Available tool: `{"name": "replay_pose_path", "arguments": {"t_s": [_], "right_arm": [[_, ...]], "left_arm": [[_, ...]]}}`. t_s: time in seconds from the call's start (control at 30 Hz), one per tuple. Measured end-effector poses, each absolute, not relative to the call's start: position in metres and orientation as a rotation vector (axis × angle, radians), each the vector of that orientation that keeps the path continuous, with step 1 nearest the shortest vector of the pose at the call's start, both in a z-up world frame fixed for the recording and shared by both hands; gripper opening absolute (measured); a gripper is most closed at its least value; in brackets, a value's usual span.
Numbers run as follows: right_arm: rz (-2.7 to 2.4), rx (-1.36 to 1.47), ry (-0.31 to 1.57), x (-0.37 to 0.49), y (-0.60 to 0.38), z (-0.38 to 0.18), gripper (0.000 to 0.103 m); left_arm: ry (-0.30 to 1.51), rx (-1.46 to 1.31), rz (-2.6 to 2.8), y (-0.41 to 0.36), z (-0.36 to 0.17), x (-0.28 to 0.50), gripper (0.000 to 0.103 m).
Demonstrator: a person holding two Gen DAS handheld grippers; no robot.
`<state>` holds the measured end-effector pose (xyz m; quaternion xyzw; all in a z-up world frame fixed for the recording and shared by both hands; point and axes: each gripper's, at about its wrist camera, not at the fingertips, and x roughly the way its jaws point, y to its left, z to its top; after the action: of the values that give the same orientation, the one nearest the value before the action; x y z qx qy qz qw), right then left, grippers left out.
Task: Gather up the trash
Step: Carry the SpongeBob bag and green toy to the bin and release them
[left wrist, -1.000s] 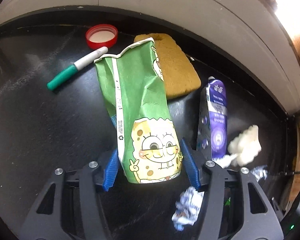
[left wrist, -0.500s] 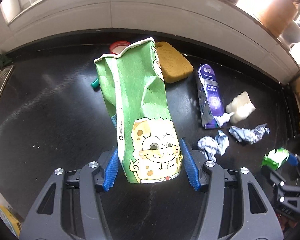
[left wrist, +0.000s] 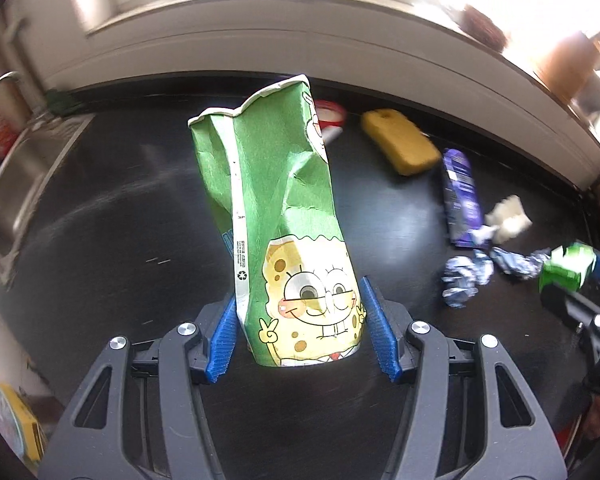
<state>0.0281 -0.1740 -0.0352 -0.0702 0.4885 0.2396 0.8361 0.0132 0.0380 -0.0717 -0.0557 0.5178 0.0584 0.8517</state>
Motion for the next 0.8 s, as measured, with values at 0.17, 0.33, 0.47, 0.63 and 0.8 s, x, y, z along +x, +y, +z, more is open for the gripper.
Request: {"name": "replay_pose_path", "arguments": {"t_s": [0.17, 0.33, 0.47, 0.63, 0.8], "right_arm": [[0.732, -0.236, 1.023, 0.026, -0.077, -0.025, 0.077], [0.99, -0.371, 1.037, -0.007, 0.043, -0.032, 0.077], [1.184, -0.468, 1.074, -0.05, 0.131, -0.049, 0.077], [1.41, -0.564, 1.139, -0.11, 0.227, -0.071, 0.077], [1.559, -0.641, 1.191, -0.163, 0.302, -0.096, 0.077]], "left_arm": [[1.073, -0.187, 0.276, 0.104, -0.065, -0.034, 0.056], [1.092, -0.326, 0.473, 0.188, -0.08, -0.104, 0.057], [1.111, -0.446, 0.62, 0.244, -0.103, -0.168, 0.057], [1.119, -0.598, 0.756, 0.293, -0.135, -0.248, 0.057], [1.105, -0.777, 0.827, 0.323, -0.175, -0.307, 0.057]]}}
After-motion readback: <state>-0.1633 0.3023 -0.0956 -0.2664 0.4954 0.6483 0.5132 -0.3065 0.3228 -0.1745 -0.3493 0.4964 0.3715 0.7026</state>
